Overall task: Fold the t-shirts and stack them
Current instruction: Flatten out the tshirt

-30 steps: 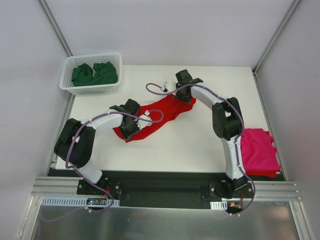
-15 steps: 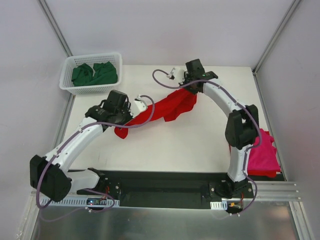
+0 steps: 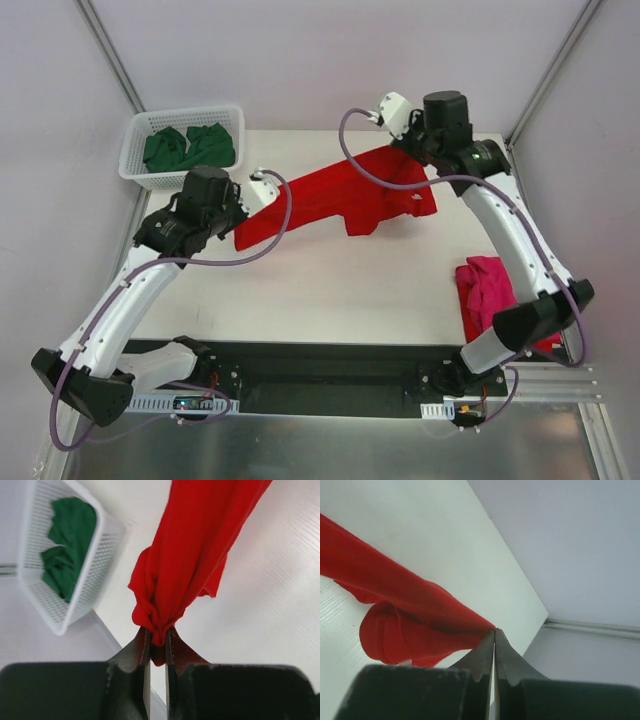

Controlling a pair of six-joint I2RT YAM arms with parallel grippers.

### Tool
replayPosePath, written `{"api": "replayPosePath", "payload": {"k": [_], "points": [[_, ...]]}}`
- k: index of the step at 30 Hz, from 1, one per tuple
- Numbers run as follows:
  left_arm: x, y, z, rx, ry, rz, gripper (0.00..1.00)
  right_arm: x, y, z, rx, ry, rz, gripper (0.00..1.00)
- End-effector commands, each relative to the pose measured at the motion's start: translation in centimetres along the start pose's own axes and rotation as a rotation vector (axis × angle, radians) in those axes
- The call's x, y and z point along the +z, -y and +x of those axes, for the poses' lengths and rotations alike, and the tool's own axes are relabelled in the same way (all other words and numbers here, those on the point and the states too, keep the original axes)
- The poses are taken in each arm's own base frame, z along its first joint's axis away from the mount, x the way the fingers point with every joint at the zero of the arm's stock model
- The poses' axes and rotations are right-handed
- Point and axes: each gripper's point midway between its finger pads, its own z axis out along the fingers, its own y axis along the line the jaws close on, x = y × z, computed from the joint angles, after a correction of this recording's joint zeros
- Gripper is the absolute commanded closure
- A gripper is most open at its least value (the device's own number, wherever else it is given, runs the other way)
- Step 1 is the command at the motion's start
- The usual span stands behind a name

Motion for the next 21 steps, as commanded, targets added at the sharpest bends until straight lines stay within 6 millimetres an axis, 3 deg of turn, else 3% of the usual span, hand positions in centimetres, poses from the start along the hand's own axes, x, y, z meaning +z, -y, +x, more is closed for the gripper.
{"api": "replayPosePath", "payload": {"k": [1,7,10,12,17,21], "points": [[-7.2,-6.4,-2.4,-0.018,0.114,-0.248,1.00,-9.6,4.8,-0.7,0.027,0.091,0.206,0.99],[-14.6,-9.9,-5.0,-0.040,0.266,-0.396,1.00,-15.9,5.6,-0.1,0.059,0.144,0.272,0.99],[-17.7,-10.4,-5.7,-0.053,0.337,-0.425,1.00,-18.9,6.7,0.6,0.097,0.179,0.309,0.99],[-18.9,-10.0,-5.8,-0.059,0.368,-0.413,1.00,-20.4,7.2,1.1,0.104,0.188,0.344,0.99],[-20.3,-10.1,-5.8,-0.067,0.392,-0.425,1.00,-21.5,6.7,1.8,0.107,0.192,0.341,0.99],[-18.9,-10.5,-6.3,-0.062,0.365,-0.407,1.00,-20.4,7.1,2.0,0.098,0.168,0.347,0.99]]}}
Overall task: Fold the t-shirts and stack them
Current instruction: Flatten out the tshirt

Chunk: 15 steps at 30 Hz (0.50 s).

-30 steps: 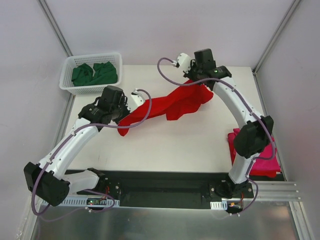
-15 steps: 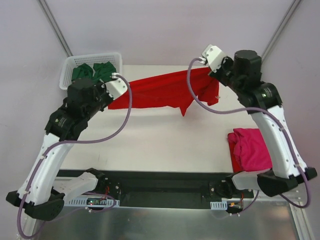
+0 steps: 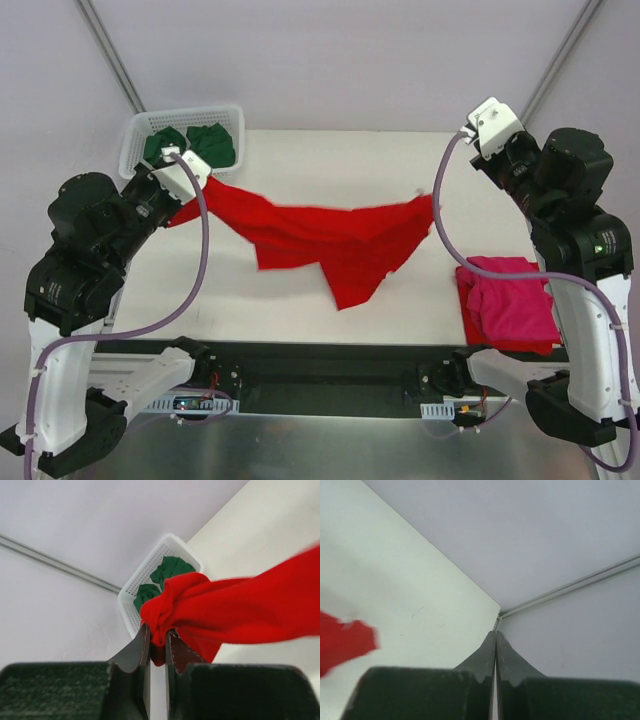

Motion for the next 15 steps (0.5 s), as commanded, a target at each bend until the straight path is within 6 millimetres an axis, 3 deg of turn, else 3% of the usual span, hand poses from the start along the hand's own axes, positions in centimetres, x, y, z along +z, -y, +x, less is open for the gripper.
{"api": "replayPosePath", "payload": {"k": [1,4,8,11,12,13,15], "points": [[1.5,-0.4,0.5,0.015,-0.045,-0.012,1.00,1.4,0.4,1.1,-0.013,-0.056,0.033,0.99],[4.9,1.7,2.3,0.041,-0.110,0.051,1.00,4.2,-0.9,2.0,-0.024,-0.084,0.002,0.99],[10.8,2.7,3.2,0.070,-0.150,0.100,1.00,10.6,-4.0,4.3,0.015,-0.163,-0.100,0.99],[13.2,2.4,2.0,0.064,-0.131,0.120,1.00,13.2,-6.1,4.8,0.089,-0.179,-0.169,0.99],[13.7,2.2,1.4,0.065,-0.118,0.119,1.00,14.8,-7.6,5.5,0.103,-0.200,-0.217,0.99],[13.9,1.1,0.1,0.068,-0.087,0.094,1.00,15.4,-7.9,5.5,0.117,-0.195,-0.222,0.99],[16.2,-0.2,-0.8,0.114,-0.077,0.055,1.00,17.7,-9.1,6.3,0.148,-0.225,-0.244,0.99]]}}
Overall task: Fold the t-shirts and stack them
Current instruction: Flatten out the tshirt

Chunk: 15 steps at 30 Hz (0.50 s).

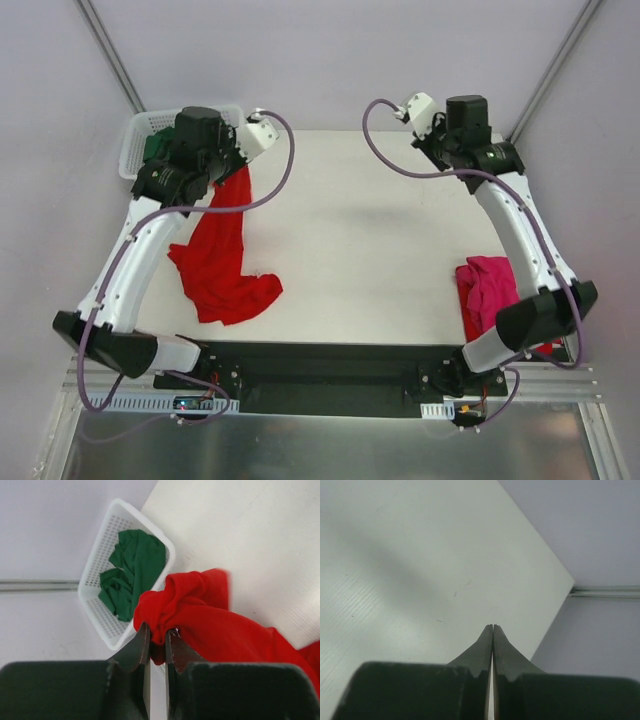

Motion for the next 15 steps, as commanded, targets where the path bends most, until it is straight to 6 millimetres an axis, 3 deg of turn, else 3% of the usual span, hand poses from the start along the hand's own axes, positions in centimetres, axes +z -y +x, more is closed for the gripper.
{"api": "replayPosePath", "payload": {"k": [1,2,3,4,5,6,7,8,11,15], "points": [[-2.5,-8.2,-7.7,0.046,0.227,-0.237,1.00,3.0,-0.4,-1.8,0.107,0.047,-0.037,0.99],[0.0,-9.0,-8.2,0.081,0.204,-0.239,1.00,3.7,-0.5,-1.7,0.112,0.041,-0.048,0.99],[0.5,-10.2,-9.2,0.097,0.215,-0.264,1.00,4.3,-0.7,-1.8,0.119,0.039,-0.056,0.99],[-1.8,-13.3,-12.1,0.102,0.287,-0.351,1.00,5.4,-1.2,-1.4,0.124,0.018,-0.072,0.99],[0.7,-14.0,-13.1,0.135,0.277,-0.354,1.00,5.8,-1.4,-1.2,0.125,0.009,-0.078,0.99],[0.2,-15.3,-14.6,0.147,0.308,-0.393,1.00,6.0,-1.5,-1.1,0.127,0.003,-0.082,0.99],[-4.1,-18.4,-17.4,0.142,0.398,-0.515,1.00,6.2,-1.8,-0.7,0.134,-0.009,-0.090,0.99],[-3.0,-19.0,-18.4,0.183,0.398,-0.541,1.00,6.2,-2.0,-0.6,0.135,-0.009,-0.092,0.99],[-7.8,-20.6,-21.3,0.217,0.478,-0.682,1.00,5.4,-3.0,-0.1,0.140,0.004,-0.123,0.99],[-8.1,-19.7,-21.0,0.210,0.450,-0.679,1.00,4.2,-4.4,0.5,0.161,0.031,-0.155,0.96]]}}
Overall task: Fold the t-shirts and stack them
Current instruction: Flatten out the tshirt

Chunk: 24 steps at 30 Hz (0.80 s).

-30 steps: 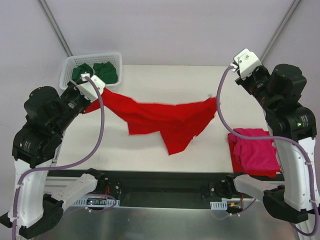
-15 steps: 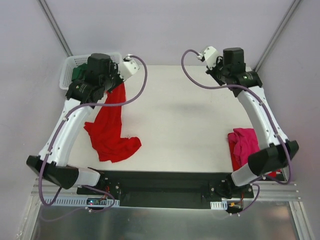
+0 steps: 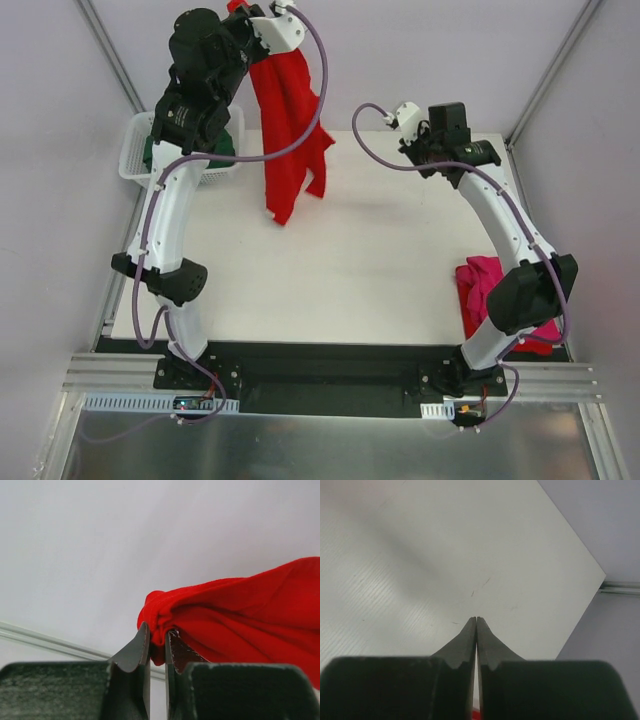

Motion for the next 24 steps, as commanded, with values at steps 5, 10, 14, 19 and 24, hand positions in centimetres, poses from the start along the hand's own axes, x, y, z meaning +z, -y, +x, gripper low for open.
{"api": "replayPosePath", "payload": {"k": [5,10,14,19,24], "points": [[-6.4,-6.9,-2.7,-0.014,0.029,-0.201,1.00,-4.1,-2.6,-1.1,0.099,0.129,-0.090,0.95],[-8.6,-5.8,-3.5,-0.002,0.013,-0.177,1.00,-4.8,-3.6,-1.4,0.140,0.143,-0.140,0.94],[-11.6,-4.3,-5.6,-0.013,0.049,-0.136,1.00,-5.1,-4.3,-1.5,0.153,0.143,-0.170,0.94],[-14.3,-1.4,-8.6,-0.046,0.115,-0.058,1.00,-5.0,-4.4,-1.2,0.156,0.133,-0.165,0.94],[-16.7,-2.8,-12.8,-0.156,0.261,-0.049,1.00,-4.7,-4.3,-0.5,0.151,0.106,-0.148,0.94]]}}
